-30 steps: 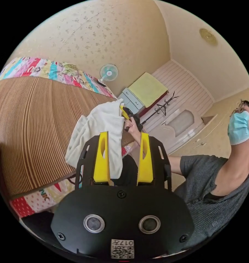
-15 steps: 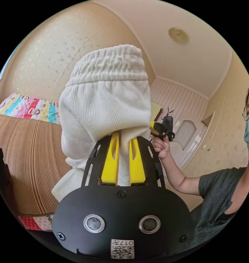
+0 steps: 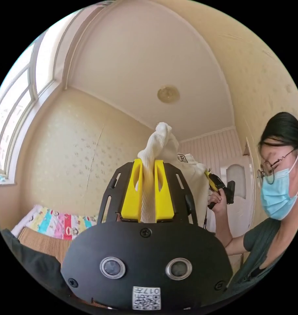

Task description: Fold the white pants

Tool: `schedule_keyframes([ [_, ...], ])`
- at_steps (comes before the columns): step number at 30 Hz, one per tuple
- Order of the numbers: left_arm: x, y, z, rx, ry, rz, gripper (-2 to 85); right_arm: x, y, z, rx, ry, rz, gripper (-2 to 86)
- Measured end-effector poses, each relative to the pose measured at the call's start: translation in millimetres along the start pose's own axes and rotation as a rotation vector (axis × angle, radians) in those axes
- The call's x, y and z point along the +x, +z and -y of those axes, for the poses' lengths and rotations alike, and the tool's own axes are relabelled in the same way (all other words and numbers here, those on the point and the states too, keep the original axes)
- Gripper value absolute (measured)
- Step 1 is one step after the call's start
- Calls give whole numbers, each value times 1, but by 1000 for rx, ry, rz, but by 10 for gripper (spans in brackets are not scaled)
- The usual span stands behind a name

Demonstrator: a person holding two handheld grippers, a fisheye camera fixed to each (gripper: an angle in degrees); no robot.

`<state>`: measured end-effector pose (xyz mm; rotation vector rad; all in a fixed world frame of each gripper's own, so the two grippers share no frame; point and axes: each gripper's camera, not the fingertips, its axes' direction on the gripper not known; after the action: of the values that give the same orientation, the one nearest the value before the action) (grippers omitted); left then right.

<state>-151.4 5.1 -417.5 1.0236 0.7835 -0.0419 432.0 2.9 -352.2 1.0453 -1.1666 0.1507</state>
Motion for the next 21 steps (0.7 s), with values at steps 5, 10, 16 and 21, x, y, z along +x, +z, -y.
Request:
schedule_keyframes([
  [5,-5,5,-14,-31,-63,-57,59,-15,-9,-11,14,-88,-148,22],
  [10,-81,108,-63,-154,-142,83,57,67,60,-31,-86,34,-286,23],
  [16,-306,380,-65,-447,-251,209,66,279,339,-19,-373,-12,-770,33],
  [21,-382,409,-155,-689,-257,384,91,358,410,-98,-647,8,-968,40],
])
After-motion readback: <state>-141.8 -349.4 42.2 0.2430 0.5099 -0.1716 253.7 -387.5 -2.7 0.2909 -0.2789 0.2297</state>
